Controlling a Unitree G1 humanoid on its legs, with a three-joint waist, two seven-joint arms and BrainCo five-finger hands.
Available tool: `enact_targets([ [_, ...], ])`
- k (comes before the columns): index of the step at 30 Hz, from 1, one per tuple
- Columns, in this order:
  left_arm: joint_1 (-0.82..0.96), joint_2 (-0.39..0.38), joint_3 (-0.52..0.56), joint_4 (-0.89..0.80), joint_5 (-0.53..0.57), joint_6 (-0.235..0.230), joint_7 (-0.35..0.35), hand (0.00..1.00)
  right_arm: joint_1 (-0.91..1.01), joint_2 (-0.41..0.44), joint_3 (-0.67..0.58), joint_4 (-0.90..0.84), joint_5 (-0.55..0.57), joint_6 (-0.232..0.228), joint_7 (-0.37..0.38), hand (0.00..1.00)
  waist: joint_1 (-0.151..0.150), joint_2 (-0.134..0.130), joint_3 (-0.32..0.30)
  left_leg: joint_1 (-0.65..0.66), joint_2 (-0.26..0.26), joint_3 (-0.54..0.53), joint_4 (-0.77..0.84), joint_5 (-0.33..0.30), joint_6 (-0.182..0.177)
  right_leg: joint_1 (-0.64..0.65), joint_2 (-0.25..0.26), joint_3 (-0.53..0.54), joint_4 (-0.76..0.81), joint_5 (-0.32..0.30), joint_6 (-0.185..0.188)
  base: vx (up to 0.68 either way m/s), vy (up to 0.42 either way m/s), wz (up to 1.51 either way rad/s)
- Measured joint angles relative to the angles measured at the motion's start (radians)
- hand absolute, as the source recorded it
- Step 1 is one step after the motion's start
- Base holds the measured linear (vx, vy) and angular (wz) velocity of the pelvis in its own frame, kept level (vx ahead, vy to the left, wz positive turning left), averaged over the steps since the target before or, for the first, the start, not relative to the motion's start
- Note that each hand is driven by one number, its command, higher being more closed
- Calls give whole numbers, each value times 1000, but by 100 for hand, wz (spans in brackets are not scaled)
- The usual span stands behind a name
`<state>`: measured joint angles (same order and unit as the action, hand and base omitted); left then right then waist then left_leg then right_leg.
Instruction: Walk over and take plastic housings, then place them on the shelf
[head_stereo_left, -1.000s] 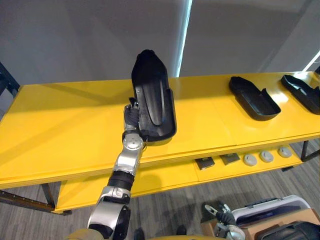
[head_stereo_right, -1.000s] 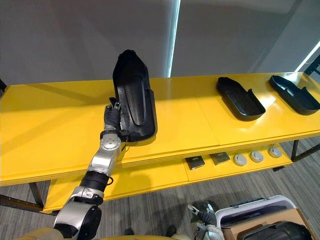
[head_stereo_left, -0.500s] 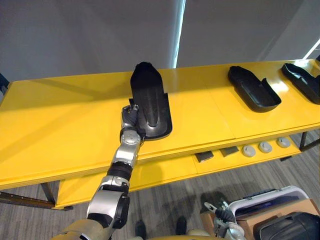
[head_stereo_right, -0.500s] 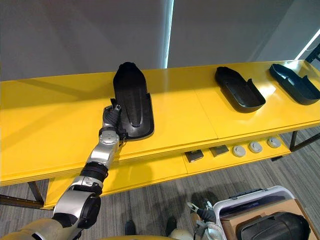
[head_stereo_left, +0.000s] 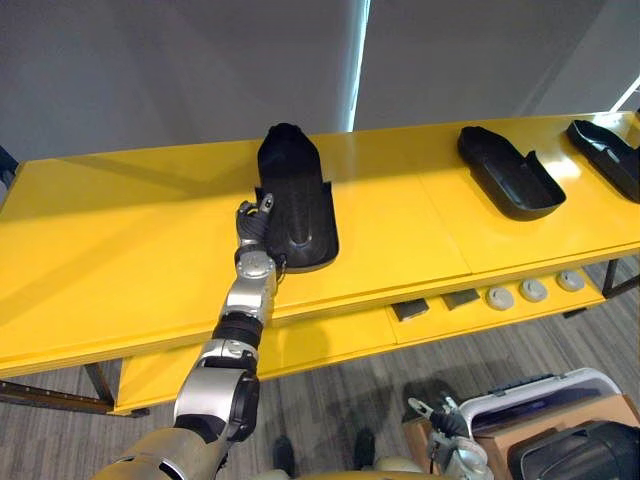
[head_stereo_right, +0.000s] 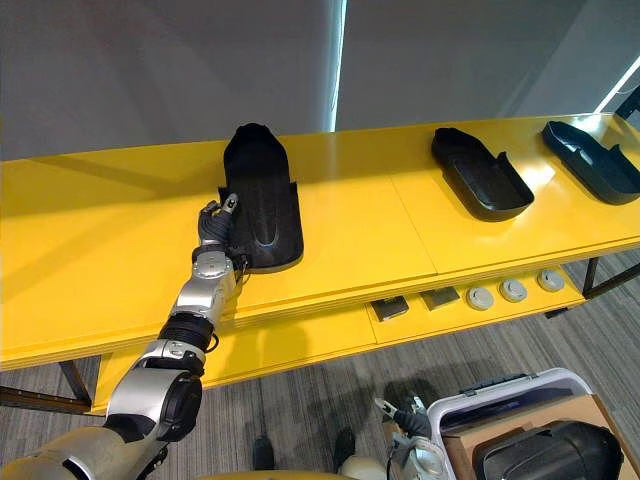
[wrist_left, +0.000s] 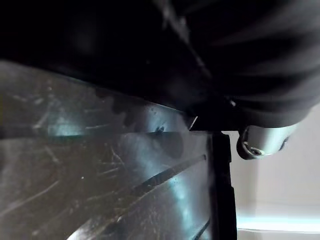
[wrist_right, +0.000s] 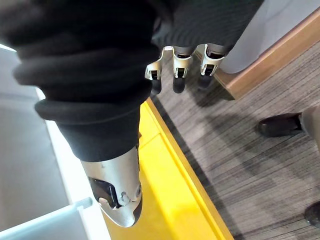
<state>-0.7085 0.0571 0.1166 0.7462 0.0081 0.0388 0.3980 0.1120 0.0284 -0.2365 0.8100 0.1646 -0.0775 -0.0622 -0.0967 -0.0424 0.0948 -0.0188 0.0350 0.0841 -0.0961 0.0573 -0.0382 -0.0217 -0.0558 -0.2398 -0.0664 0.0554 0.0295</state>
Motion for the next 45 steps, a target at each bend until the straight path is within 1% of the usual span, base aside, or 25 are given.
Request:
enact_targets([
  [3, 0, 0, -13, -10, 5, 1, 3, 0, 0, -1, 0, 0, 0, 0, 0, 0, 0, 0, 0, -2, -1, -2, 1, 0, 0, 1, 0, -2, -4, 1, 0, 0, 0, 0],
  [6, 31, -4, -47, -70, 16, 3, 11, 0, -5, -1, 0, 0, 0, 0, 0, 0, 0, 0, 1, -3, -1, -4, 1, 0, 0, 2, 1, -4, -5, 1, 0, 0, 0, 0],
  [16, 144, -17, -106, -259, 36, 2, 23, 0, -1, -1, 2, -1, 0, -1, 0, 0, 1, 0, 1, -1, -1, -17, 1, 1, 2, 9, 1, -12, -4, 1, 0, -13, 5, 3],
  [17, 150, -23, -125, -298, 53, 2, 23, 0, 7, -2, 3, -1, 0, -1, 0, 0, 8, 0, 1, -3, 0, -22, 1, 2, 2, 9, 0, -15, -3, 0, 0, -18, 5, 8],
  [20, 164, -34, -155, -425, 110, -3, 24, 0, 18, -2, 4, -1, 1, -1, 0, 0, 10, 0, 1, -2, 1, -27, 1, 2, 2, 6, -2, -16, 10, -6, 1, -11, 5, 4],
  [21, 165, -42, -159, -469, 129, -6, 24, 0, 24, -2, 4, -1, 1, -1, 0, 0, 16, 0, 1, -2, 2, -28, 1, 2, 2, 5, -3, -16, 14, -8, 2, 0, 0, 0],
  [26, 202, -74, -197, -608, 206, -8, 31, 0, 49, -2, 6, -1, 2, -2, 1, 0, 29, 1, 1, 1, 3, -29, 1, 1, 2, -1, -14, -15, 34, -20, 7, 0, 0, 0],
  [28, 249, -89, -209, -680, 241, -21, 33, 0, 52, 0, 8, -1, 3, -3, 1, 0, 32, 1, 1, 6, 3, -30, 1, 1, 2, -2, -16, -15, 45, -25, 7, 0, 0, 0],
  [31, 295, -92, -230, -751, 254, -28, 36, 0, 55, 2, 10, -4, 3, -5, 2, 0, 39, 1, 1, 6, 3, -30, 1, 1, 2, -1, -16, -15, 47, -26, 7, 0, 0, 0],
  [33, 349, -95, -265, -819, 291, -46, 35, 0, 64, 2, 11, -8, 3, -9, 2, 0, 56, 1, 1, 6, 4, -30, 1, 1, 1, -1, -16, -16, 47, -26, 7, 0, 0, 0],
  [35, 397, -94, -276, -862, 321, -62, 16, 0, 71, 3, 12, -12, 4, -16, 2, 0, 59, 0, 0, 6, 4, -32, 1, 0, 1, -1, -16, -18, 47, -26, 7, 0, 0, 0],
  [37, 439, -95, -280, -884, 328, -72, 10, 0, 72, 3, 12, -12, 4, -18, 2, 0, 59, 0, 0, 5, 5, -32, 1, 0, 1, -1, -16, -18, 47, -26, 7, 0, 0, 0],
  [38, 479, -94, -285, -905, 340, -77, -7, 0, 74, 3, 13, -12, 4, -22, 2, 0, 59, 0, 0, 4, 5, -31, 1, -1, -1, -1, -16, -18, 47, -26, 7, 0, 0, 0],
  [39, 514, -94, -296, -913, 343, -86, -13, 100, 77, 3, 13, -12, 4, -25, 1, 0, 61, 0, -1, -3, 5, -31, 1, -3, -3, -1, -15, -19, 47, -27, 8, -30, 0, 1],
  [43, 605, -91, -336, -939, 370, -95, -47, 100, 86, 4, 20, -12, 4, -27, 2, 0, 71, -1, -2, -5, 8, -31, 1, -4, -4, -1, -14, -22, 46, -27, 8, 0, 0, 0],
  [44, 631, -84, -360, -940, 394, -103, -51, 100, 90, 3, 20, -12, 4, -28, 1, 0, 80, -1, -3, -6, 9, -30, 1, -4, -5, -1, -13, -22, 45, -27, 8, 0, 0, 0],
  [45, 659, -75, -383, -940, 410, -117, -69, 100, 95, 3, 20, -12, 4, -29, 1, 0, 85, -2, -5, -7, 10, -29, 0, -5, -5, -1, -11, -22, 44, -27, 8, 0, 0, 0],
])
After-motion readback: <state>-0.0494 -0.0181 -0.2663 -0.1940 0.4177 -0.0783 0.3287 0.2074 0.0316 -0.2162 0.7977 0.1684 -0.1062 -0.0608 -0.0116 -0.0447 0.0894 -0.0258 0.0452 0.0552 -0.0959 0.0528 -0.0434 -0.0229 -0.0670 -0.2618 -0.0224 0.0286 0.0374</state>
